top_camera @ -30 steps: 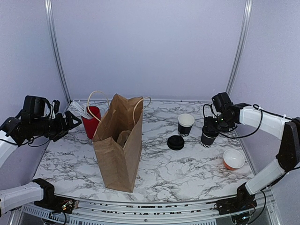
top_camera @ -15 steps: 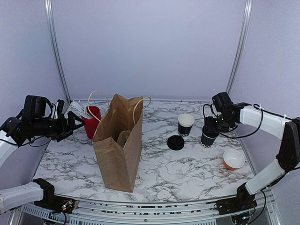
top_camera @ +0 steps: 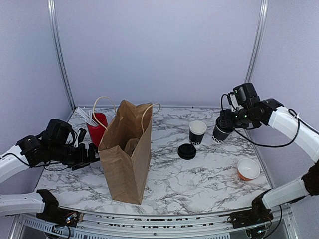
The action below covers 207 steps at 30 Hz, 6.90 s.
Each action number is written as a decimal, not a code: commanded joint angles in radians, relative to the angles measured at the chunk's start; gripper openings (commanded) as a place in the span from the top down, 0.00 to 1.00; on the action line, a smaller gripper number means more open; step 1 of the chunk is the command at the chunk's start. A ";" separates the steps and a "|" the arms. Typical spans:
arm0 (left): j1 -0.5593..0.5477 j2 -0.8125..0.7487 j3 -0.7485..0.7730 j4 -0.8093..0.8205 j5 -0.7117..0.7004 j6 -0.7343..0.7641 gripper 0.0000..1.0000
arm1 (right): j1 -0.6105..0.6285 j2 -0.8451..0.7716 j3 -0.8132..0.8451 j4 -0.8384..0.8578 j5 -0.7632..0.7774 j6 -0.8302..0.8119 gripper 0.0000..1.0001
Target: Pack the takeout coffee
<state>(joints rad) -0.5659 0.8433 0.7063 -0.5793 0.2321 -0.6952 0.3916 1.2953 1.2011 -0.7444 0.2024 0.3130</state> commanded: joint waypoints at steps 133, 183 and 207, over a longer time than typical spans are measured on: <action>-0.638 0.248 0.447 0.427 -0.576 -0.093 0.57 | 0.725 0.498 0.856 -0.366 0.061 0.078 0.41; -0.700 0.170 0.402 0.308 -0.649 -0.202 1.00 | 0.724 0.504 0.782 -0.370 0.055 0.077 0.44; -0.780 0.160 0.348 0.389 -0.855 -0.256 1.00 | 0.760 0.427 0.584 -0.352 -0.011 0.204 0.44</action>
<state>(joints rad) -1.3392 1.0233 1.0714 -0.2279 -0.5968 -0.9577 1.1484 1.7233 1.7851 -1.1217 0.2039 0.5018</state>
